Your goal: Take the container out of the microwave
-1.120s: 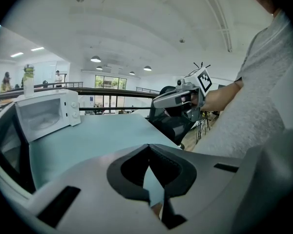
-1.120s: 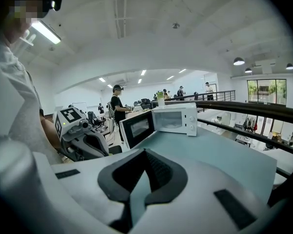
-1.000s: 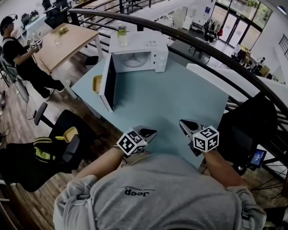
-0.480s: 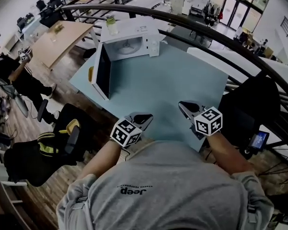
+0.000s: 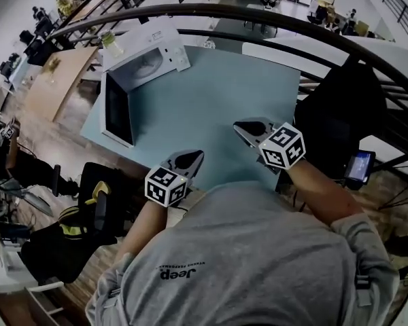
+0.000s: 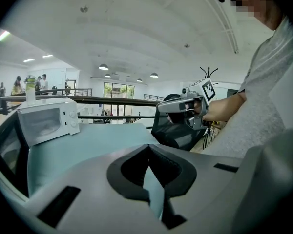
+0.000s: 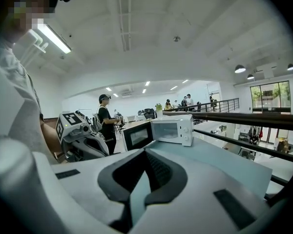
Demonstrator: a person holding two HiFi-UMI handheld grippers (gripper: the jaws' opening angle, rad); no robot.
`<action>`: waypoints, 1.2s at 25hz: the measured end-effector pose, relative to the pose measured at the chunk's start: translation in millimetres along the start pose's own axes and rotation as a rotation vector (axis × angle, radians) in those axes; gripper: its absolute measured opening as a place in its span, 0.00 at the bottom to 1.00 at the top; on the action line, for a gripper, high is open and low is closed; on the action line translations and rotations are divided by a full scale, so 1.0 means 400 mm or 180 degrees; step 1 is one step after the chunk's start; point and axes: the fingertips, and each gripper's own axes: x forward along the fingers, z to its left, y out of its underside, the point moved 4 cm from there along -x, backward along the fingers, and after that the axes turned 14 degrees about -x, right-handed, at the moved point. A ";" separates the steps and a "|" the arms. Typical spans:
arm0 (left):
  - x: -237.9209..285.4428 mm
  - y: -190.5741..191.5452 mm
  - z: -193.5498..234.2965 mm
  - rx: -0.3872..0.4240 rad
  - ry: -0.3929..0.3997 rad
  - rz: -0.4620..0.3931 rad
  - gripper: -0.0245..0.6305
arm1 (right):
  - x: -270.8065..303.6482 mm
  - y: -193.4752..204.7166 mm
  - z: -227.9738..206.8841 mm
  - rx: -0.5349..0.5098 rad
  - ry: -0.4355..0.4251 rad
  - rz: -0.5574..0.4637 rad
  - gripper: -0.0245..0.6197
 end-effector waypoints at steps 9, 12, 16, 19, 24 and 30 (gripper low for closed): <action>0.024 -0.019 0.002 0.0015 -0.0030 -0.0005 0.07 | -0.005 0.007 -0.033 0.0020 -0.0034 -0.0033 0.06; 0.022 -0.015 0.007 0.0010 -0.0040 0.0015 0.07 | 0.003 0.008 -0.025 -0.0028 -0.0076 -0.0034 0.06; 0.015 -0.015 0.015 0.0004 -0.0062 0.0022 0.07 | 0.013 0.006 -0.018 -0.0105 -0.0096 -0.0033 0.06; 0.010 -0.016 0.022 0.0002 -0.0075 0.0013 0.07 | 0.019 0.005 -0.020 -0.0094 -0.0100 -0.0027 0.06; 0.002 -0.015 0.025 0.0000 -0.0071 0.0005 0.07 | 0.020 0.001 -0.014 -0.0119 -0.0117 -0.0010 0.06; -0.003 -0.013 0.020 0.0003 -0.0060 0.0014 0.07 | 0.015 -0.003 -0.009 -0.0130 -0.0117 0.0007 0.06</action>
